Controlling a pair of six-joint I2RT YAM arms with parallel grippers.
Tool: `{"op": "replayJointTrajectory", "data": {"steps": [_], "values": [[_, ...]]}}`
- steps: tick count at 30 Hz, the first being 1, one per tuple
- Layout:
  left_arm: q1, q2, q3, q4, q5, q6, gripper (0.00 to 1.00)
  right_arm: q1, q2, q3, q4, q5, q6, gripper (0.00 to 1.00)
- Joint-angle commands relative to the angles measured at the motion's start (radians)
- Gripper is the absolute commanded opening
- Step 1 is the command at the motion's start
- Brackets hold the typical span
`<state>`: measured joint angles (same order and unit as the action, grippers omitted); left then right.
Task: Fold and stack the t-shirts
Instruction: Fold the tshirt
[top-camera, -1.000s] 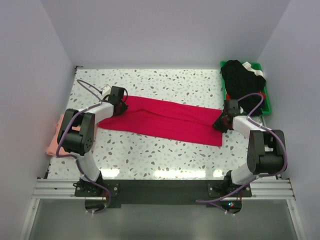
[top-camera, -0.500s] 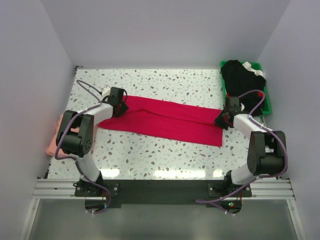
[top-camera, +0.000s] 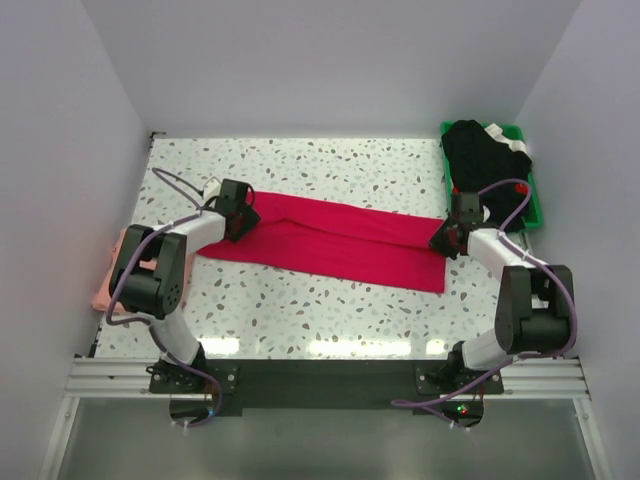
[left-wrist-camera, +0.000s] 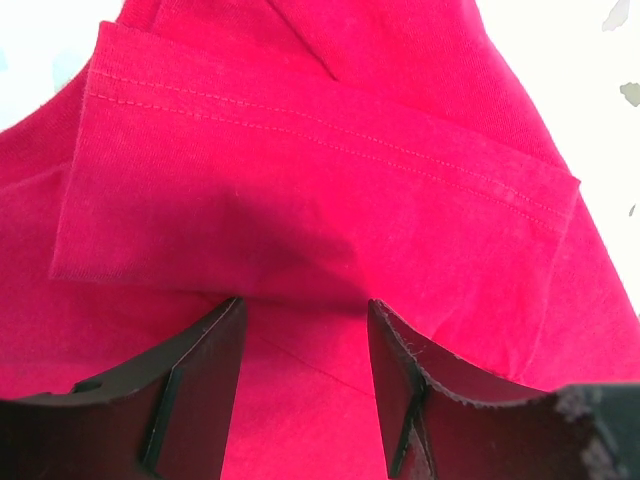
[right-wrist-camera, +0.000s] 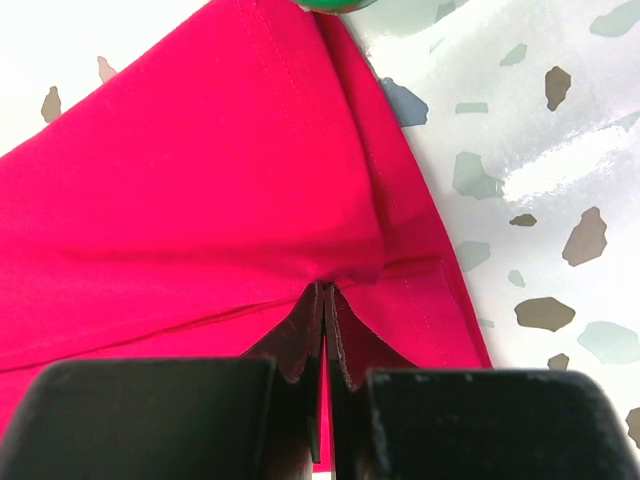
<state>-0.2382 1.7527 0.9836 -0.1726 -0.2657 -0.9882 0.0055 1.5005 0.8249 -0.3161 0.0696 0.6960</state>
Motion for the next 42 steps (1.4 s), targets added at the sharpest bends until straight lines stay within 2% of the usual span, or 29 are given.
{"op": "replayJointTrajectory", "data": {"steps": [1, 5, 8, 13, 26, 42], "values": [[-0.007, 0.031, 0.027, 0.005, 0.003, -0.032, 0.57, -0.004, -0.040, 0.037, -0.008, 0.036, -0.013, 0.00], [-0.007, 0.057, 0.065, -0.004, -0.006, -0.033, 0.52, -0.004, -0.043, 0.037, -0.008, 0.030, -0.016, 0.00], [-0.006, 0.077, 0.093, -0.018, -0.015, -0.032, 0.44, -0.004, -0.045, 0.037, -0.008, 0.027, -0.020, 0.00], [-0.006, 0.096, 0.131, -0.031, -0.035, -0.014, 0.24, -0.002, -0.051, 0.040, -0.015, 0.030, -0.026, 0.00], [-0.003, 0.071, 0.178, -0.062, -0.084, 0.037, 0.01, -0.002, -0.060, 0.045, -0.024, 0.038, -0.033, 0.00], [0.010, -0.050, 0.135, -0.103, -0.122, 0.079, 0.00, -0.004, -0.088, 0.037, -0.054, 0.082, -0.053, 0.00]]}}
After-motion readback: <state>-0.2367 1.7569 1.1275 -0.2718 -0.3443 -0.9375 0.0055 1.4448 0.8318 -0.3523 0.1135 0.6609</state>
